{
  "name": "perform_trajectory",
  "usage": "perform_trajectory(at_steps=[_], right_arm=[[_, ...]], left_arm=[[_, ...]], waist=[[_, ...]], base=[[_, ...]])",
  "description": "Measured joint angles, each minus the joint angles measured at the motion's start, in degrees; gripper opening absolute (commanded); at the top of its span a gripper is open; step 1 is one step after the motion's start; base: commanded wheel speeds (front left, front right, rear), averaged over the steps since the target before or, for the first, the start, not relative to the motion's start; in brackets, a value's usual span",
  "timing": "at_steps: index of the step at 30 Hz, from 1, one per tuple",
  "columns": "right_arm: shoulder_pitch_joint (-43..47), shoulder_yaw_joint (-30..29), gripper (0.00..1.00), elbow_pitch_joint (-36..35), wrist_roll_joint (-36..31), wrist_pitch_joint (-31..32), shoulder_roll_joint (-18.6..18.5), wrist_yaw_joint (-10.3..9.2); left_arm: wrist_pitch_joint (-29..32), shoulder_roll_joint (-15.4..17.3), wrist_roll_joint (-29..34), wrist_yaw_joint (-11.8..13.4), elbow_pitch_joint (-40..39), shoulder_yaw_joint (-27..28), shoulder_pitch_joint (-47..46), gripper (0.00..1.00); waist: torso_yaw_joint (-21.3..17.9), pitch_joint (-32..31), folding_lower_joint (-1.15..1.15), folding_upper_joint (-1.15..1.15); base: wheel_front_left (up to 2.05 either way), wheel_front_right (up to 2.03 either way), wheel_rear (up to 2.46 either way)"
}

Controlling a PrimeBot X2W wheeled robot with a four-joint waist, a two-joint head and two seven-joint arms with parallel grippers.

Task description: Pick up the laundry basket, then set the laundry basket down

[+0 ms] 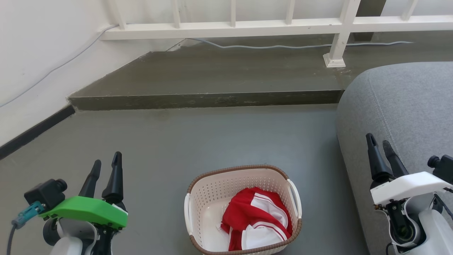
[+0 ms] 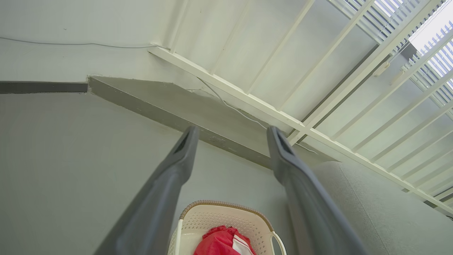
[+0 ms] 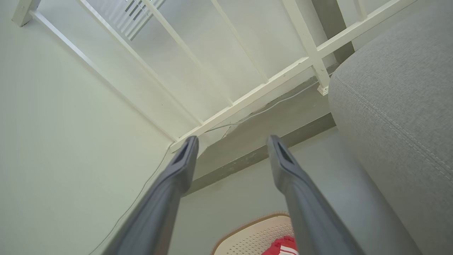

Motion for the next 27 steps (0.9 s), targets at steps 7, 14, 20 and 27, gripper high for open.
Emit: perform_trajectory(at_steps=[7, 14, 20, 27], right_arm=[[0.03, 2.18, 1.00, -0.03, -7.25, -1.57, -0.59, -0.98], [0.21, 3.49, 1.00, -0.04, -13.18, -2.99, -0.56, -2.02], [1.12, 4.56, 1.00, 0.09, -18.07, -4.08, -0.41, -2.99], [1.34, 5.70, 1.00, 1.04, -24.13, -5.56, -0.21, -3.82]], left_arm=[[-1.51, 0.05, 6.35, 1.11, -0.03, -2.22, 0.13, 1.00], [-2.90, 0.19, 12.68, 2.18, -0.32, -3.99, 0.21, 1.00], [-4.04, 0.19, 17.31, 3.20, -0.41, -5.08, 0.41, 1.00], [-5.80, 0.12, 21.94, 4.16, -0.12, -6.06, 1.76, 1.00]], waist=[[0.08, -0.17, 0.00, 0.00], [0.10, -0.36, 0.00, 0.00], [0.07, -0.58, 0.00, 0.00], [0.01, -0.78, 0.00, 0.00]], base=[[0.00, 0.00, 0.00], [0.00, 0.00, 0.00], [0.00, 0.00, 0.00], [0.00, 0.00, 0.00]])
